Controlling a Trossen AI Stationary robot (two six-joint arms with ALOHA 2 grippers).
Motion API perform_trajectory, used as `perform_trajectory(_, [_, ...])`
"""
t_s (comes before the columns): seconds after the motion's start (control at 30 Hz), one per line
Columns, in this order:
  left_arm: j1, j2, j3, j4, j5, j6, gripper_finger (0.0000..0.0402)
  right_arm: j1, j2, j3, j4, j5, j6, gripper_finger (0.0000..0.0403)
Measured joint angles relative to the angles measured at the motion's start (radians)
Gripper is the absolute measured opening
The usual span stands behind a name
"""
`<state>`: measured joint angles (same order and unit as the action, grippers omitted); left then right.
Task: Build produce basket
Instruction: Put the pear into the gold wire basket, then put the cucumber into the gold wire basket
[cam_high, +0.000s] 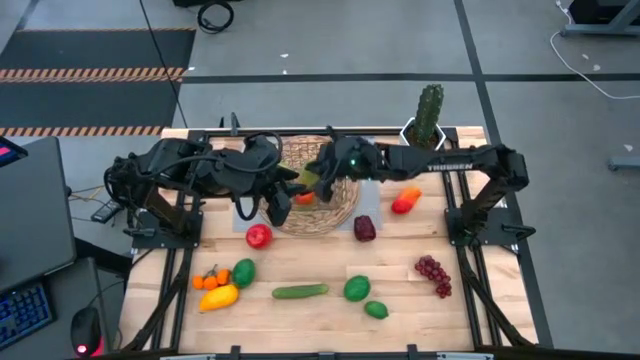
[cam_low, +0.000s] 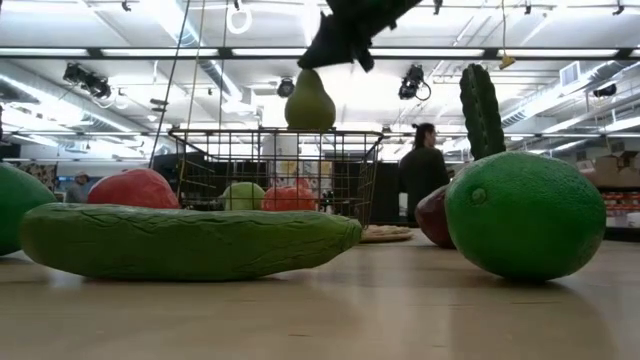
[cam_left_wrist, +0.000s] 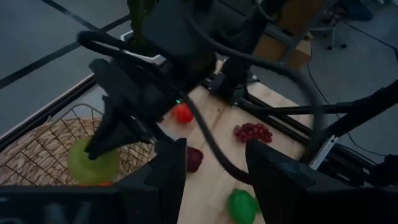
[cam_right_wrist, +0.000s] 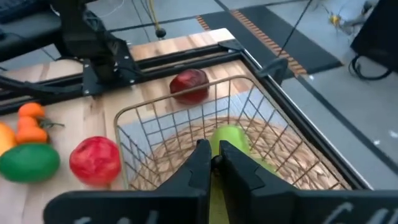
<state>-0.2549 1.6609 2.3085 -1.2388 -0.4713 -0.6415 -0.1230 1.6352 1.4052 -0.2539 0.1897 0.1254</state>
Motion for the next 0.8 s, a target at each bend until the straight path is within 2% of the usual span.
perform_trajectory(0.17, [-0.024, -0.008, 0.0, 0.0, 0.001, 0.006, 0.0172, -0.059, 0.0, 0.0, 0.002, -0.052, 0.046, 0.0032])
perform_trajectory(0.43, [-0.051, -0.006, 0.0, 0.0, 0.003, 0.002, 0.0172, -0.089, 0.0, 0.0, -0.033, -0.065, 0.144, 0.0041])
perform_trajectory(0.57, [-0.058, -0.006, 0.0, 0.0, 0.002, -0.001, 0.0172, -0.087, 0.0, 0.0, -0.056, -0.079, 0.146, 0.0075])
perform_trajectory(0.8, [-0.058, -0.006, 0.0, 0.0, 0.001, -0.002, 0.0172, -0.067, 0.0, 0.0, -0.057, -0.075, 0.183, 0.0167])
